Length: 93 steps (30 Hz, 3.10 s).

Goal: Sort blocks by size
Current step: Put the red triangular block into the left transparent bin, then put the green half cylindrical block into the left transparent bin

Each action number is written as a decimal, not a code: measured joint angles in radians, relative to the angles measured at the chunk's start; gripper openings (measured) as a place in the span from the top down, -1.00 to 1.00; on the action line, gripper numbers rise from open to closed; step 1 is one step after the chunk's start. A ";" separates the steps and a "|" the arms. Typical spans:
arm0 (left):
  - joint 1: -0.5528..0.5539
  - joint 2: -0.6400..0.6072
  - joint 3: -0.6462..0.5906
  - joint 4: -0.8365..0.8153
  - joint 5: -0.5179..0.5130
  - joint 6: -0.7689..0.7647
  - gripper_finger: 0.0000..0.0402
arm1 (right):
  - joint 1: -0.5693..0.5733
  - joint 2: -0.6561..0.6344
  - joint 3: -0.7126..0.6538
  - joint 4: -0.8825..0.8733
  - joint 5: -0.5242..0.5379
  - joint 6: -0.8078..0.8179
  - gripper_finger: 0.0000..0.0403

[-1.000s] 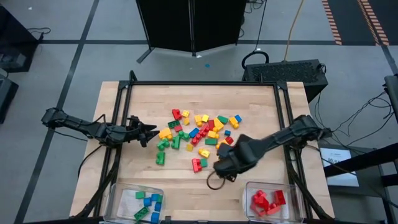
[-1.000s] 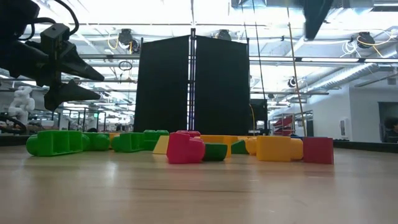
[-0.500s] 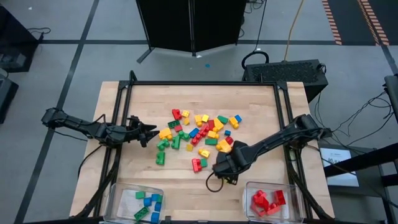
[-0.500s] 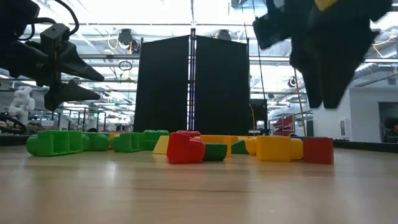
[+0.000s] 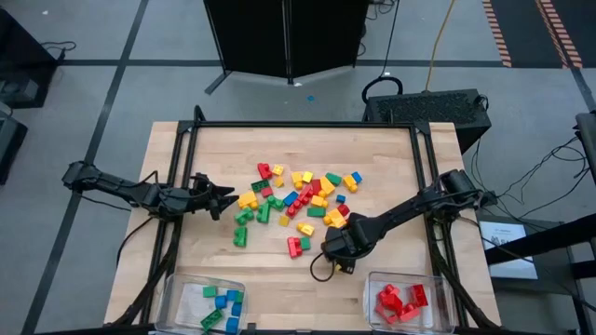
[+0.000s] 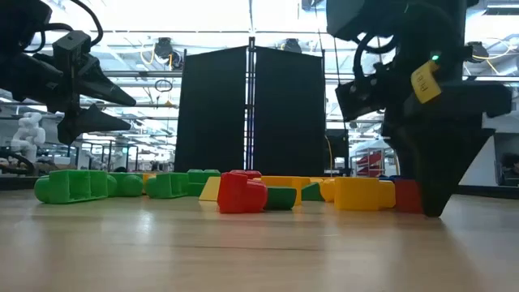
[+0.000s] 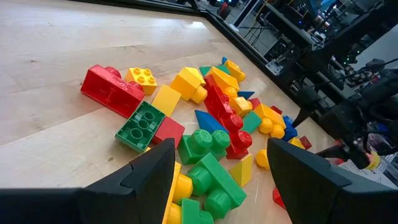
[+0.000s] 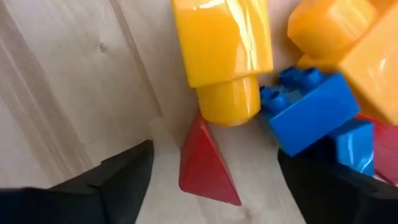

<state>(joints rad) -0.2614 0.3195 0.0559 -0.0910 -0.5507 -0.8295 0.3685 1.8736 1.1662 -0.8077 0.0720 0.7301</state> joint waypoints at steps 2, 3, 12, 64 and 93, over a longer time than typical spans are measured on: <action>0.000 0.000 0.000 0.000 0.000 0.000 -0.27 | -0.007 0.000 -0.008 0.016 -0.002 0.003 -0.53; 0.000 0.000 0.000 0.000 0.000 0.000 -0.27 | -0.009 -0.001 -0.009 0.024 -0.004 0.003 -0.46; 0.000 0.000 0.000 0.000 0.000 -0.001 -0.27 | -0.015 -0.001 -0.011 0.024 -0.019 0.041 0.61; 0.000 0.001 -0.001 0.002 0.001 -0.025 -0.27 | -0.062 0.713 1.137 0.664 -0.411 -0.344 0.34; 0.000 0.001 0.000 0.000 0.025 -0.021 -0.27 | -0.124 0.297 1.064 -0.700 0.058 -0.384 -0.09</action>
<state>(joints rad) -0.2615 0.3206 0.0555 -0.0906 -0.5257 -0.8503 0.2445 2.1706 2.2304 -1.5081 0.1305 0.3458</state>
